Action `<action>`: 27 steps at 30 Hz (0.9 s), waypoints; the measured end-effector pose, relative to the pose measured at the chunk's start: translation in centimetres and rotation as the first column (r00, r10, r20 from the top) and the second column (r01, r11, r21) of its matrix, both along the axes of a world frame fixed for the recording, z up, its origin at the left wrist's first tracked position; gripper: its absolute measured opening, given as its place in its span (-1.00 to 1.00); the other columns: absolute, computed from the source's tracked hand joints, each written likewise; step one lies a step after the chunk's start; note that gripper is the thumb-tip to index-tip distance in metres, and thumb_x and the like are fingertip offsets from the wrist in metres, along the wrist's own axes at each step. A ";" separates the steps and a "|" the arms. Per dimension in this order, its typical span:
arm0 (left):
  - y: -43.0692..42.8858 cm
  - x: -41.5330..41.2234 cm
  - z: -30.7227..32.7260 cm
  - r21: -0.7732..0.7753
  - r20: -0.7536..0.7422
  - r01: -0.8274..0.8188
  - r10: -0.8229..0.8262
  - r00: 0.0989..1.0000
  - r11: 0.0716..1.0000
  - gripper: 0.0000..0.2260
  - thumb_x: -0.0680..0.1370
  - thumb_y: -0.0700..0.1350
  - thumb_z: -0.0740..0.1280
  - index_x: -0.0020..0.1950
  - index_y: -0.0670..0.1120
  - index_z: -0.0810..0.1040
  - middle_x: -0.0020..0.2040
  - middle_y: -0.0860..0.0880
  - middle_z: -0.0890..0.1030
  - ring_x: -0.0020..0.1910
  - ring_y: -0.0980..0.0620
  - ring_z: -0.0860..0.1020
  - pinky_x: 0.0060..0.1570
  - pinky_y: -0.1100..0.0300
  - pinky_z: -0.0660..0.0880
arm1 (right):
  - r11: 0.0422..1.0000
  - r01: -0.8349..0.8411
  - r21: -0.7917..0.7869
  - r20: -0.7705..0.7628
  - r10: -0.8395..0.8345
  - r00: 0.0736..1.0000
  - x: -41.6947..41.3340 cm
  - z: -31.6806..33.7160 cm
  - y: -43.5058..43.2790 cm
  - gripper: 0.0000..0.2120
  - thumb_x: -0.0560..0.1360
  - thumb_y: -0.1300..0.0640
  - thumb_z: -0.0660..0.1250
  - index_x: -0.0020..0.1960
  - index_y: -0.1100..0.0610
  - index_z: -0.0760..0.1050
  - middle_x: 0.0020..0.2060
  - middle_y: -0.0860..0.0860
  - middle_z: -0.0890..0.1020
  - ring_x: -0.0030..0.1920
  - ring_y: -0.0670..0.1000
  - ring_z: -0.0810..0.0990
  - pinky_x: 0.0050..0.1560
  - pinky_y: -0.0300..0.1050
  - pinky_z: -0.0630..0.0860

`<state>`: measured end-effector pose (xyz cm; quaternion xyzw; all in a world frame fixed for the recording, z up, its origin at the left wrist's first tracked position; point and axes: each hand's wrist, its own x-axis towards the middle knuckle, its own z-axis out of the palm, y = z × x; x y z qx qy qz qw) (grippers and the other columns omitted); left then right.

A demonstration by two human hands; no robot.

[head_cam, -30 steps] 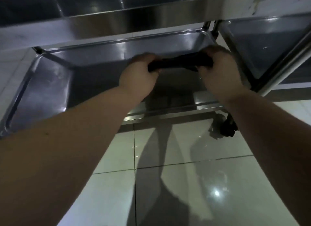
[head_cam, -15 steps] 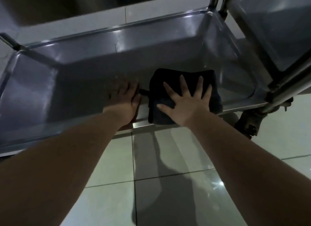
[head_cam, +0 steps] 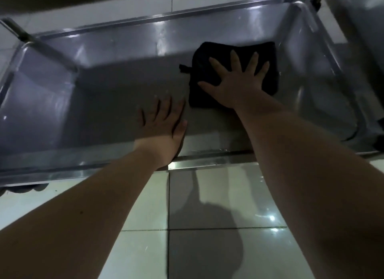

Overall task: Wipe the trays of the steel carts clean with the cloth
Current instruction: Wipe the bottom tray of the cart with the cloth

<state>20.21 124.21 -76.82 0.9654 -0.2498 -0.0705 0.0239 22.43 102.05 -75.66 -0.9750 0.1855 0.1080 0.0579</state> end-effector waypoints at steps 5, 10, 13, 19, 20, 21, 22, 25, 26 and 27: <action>-0.3 -0.3 0.2 -0.011 -0.006 -0.017 0.017 1.000 1.000 -0.50 0.65 0.12 -0.10 0.59 0.17 -0.12 0.61 0.05 -0.12 0.58 -0.03 -0.16 0.49 -0.17 -0.20 | 0.998 -0.043 0.036 0.030 0.042 0.999 -6.6 -0.1 0.4 -0.22 0.33 -0.60 -0.11 0.47 -0.43 -0.25 0.58 -0.09 -0.20 0.52 0.34 -0.28 0.43 0.41 -0.28; -0.4 -0.3 0.2 -0.025 0.030 -0.025 0.025 0.999 0.999 -0.51 0.66 0.10 -0.07 0.59 0.18 -0.11 0.61 0.06 -0.12 0.58 -0.03 -0.15 0.49 -0.16 -0.23 | 0.995 -0.097 -0.022 0.075 0.099 0.992 -13.6 -0.6 3.1 -0.24 0.27 -0.59 -0.27 0.43 -0.44 -0.34 0.58 -0.09 -0.19 0.52 0.34 -0.26 0.40 0.40 -0.30; -0.4 -0.2 0.3 -0.051 0.006 -0.029 0.030 1.000 0.998 -0.52 0.66 0.11 -0.07 0.58 0.22 -0.10 0.61 0.08 -0.13 0.58 -0.01 -0.15 0.49 -0.14 -0.24 | 0.994 -0.112 0.001 0.065 0.111 0.992 -13.3 -0.5 2.3 -0.24 0.24 -0.59 -0.29 0.40 -0.48 -0.37 0.57 -0.11 -0.23 0.52 0.33 -0.27 0.41 0.40 -0.30; -0.1 0.0 0.2 -0.084 -0.009 -0.036 0.035 0.999 0.996 -0.53 0.66 0.13 -0.06 0.57 0.26 -0.08 0.61 0.11 -0.11 0.58 0.00 -0.14 0.50 -0.13 -0.23 | 0.999 -0.013 -0.046 0.061 0.016 0.998 -15.6 -0.3 -5.5 -0.27 0.23 -0.64 -0.21 0.35 -0.56 -0.34 0.58 -0.18 -0.14 0.54 0.30 -0.17 0.45 0.36 -0.20; -0.1 0.0 0.2 -0.083 -0.004 -0.032 0.032 0.999 0.996 -0.53 0.66 0.13 -0.06 0.57 0.26 -0.08 0.61 0.10 -0.10 0.58 -0.02 -0.13 0.50 -0.14 -0.22 | 0.999 0.027 -0.030 0.047 -0.025 0.999 -16.4 -0.1 -7.2 -0.27 0.23 -0.65 -0.20 0.35 -0.58 -0.33 0.58 -0.19 -0.13 0.54 0.29 -0.18 0.47 0.33 -0.20; -0.1 0.1 0.2 -0.078 0.004 -0.028 0.028 1.000 0.997 -0.53 0.66 0.12 -0.06 0.57 0.25 -0.08 0.61 0.09 -0.10 0.58 -0.03 -0.13 0.49 -0.16 -0.22 | 0.998 0.064 -0.016 0.029 -0.063 0.998 -17.0 0.2 -8.5 -0.28 0.23 -0.65 -0.18 0.34 -0.59 -0.32 0.57 -0.20 -0.12 0.55 0.27 -0.18 0.48 0.31 -0.21; -0.2 0.0 0.1 -0.068 0.015 -0.023 0.024 1.000 0.997 -0.52 0.66 0.12 -0.06 0.58 0.23 -0.08 0.61 0.08 -0.09 0.58 -0.05 -0.12 0.49 -0.17 -0.21 | 0.996 0.089 -0.008 0.014 -0.089 0.996 -17.5 0.4 -9.3 -0.27 0.23 -0.65 -0.17 0.34 -0.59 -0.31 0.57 -0.20 -0.12 0.55 0.25 -0.19 0.50 0.28 -0.22; -0.5 -0.3 0.1 -0.039 0.041 -0.020 0.021 0.999 0.999 -0.51 0.66 0.11 -0.07 0.59 0.20 -0.08 0.62 0.05 -0.07 0.58 -0.09 -0.10 0.48 -0.21 -0.18 | 0.992 0.126 -0.014 -0.015 -0.127 0.992 -17.8 0.4 -9.1 -0.24 0.22 -0.64 -0.19 0.38 -0.55 -0.29 0.57 -0.20 -0.14 0.54 0.26 -0.21 0.50 0.26 -0.22; -0.6 -0.4 0.1 -0.034 0.048 -0.021 0.022 0.999 0.999 -0.51 0.65 0.11 -0.07 0.59 0.19 -0.07 0.62 0.04 -0.07 0.58 -0.10 -0.09 0.48 -0.21 -0.18 | 0.990 0.140 -0.025 -0.024 -0.141 0.990 -17.6 0.3 -8.3 -0.22 0.22 -0.63 -0.21 0.40 -0.53 -0.30 0.58 -0.19 -0.15 0.54 0.29 -0.21 0.49 0.28 -0.21; -0.6 -0.5 0.1 -0.030 0.055 -0.021 0.022 0.998 0.999 -0.51 0.65 0.11 -0.07 0.59 0.18 -0.07 0.62 0.04 -0.07 0.58 -0.11 -0.09 0.48 -0.22 -0.18 | 0.989 0.144 -0.039 -0.029 -0.145 0.989 -17.2 0.3 -7.3 -0.21 0.21 -0.63 -0.24 0.41 -0.50 -0.32 0.58 -0.17 -0.16 0.53 0.33 -0.21 0.48 0.32 -0.19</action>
